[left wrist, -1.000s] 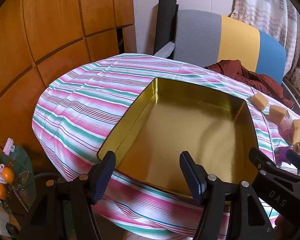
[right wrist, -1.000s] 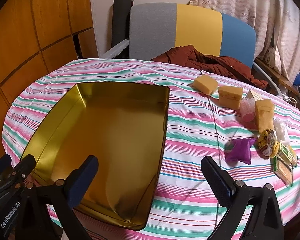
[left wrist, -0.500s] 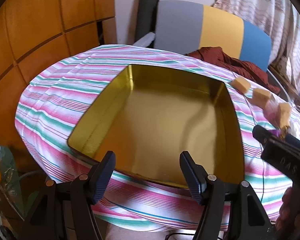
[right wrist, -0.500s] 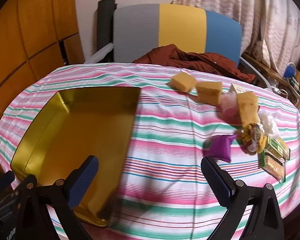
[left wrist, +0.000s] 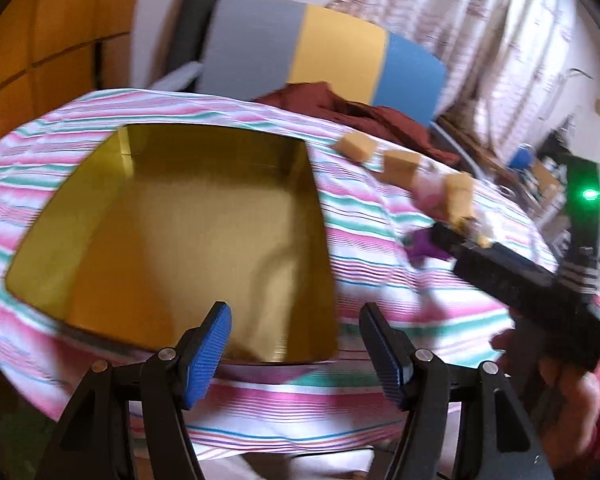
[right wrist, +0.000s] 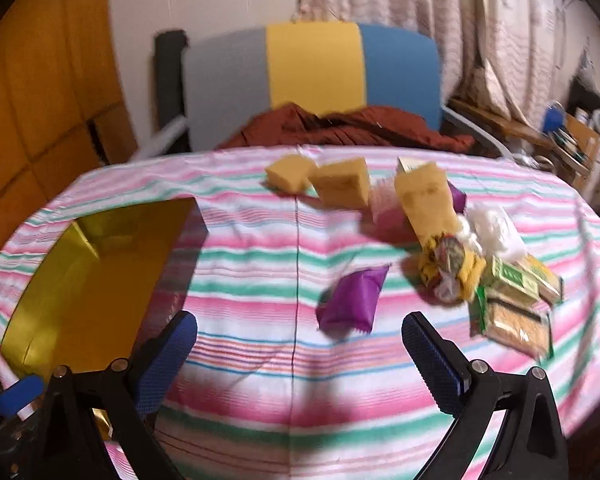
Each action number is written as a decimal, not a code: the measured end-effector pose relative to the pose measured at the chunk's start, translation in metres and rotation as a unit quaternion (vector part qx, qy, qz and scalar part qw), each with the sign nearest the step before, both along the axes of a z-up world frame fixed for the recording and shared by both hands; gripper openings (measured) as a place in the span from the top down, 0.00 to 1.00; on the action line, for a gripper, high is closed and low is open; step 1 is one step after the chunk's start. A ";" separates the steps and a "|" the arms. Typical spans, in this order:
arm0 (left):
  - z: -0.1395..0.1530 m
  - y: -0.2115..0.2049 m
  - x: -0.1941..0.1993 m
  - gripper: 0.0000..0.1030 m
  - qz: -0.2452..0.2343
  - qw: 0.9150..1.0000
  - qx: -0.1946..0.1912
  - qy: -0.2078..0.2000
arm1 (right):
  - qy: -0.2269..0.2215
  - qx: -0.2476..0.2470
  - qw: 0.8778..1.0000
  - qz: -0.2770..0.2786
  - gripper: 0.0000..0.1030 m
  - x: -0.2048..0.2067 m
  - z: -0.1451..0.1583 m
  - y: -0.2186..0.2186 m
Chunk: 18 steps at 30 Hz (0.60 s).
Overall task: Organize objects
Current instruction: 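Move both tools from the gold tray toward the scattered items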
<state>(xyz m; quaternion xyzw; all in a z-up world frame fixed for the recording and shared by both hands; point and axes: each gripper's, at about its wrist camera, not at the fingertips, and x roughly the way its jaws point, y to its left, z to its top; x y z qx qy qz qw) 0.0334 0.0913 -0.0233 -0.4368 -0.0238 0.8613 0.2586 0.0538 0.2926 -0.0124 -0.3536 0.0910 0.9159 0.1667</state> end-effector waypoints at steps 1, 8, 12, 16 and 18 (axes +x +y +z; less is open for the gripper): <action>-0.001 0.006 0.001 0.34 -0.011 1.000 -0.001 -0.003 | -0.005 0.002 1.000 0.007 0.00 0.001 -0.002 0.004; 0.001 0.045 0.006 0.34 -0.066 0.998 -0.011 -0.004 | -0.025 0.009 0.999 -0.033 0.00 0.022 -0.014 0.058; -0.001 0.069 0.006 0.34 -0.095 0.995 -0.014 0.000 | -0.016 0.014 0.998 -0.066 0.00 0.043 -0.014 0.106; -0.009 0.090 -0.002 0.34 -0.119 0.992 0.016 -0.036 | -0.023 0.037 0.996 -0.077 0.00 0.056 -0.023 0.152; -0.012 0.102 -0.004 0.34 -0.128 0.991 0.009 -0.034 | -0.038 0.035 0.996 -0.074 0.00 0.060 -0.031 0.175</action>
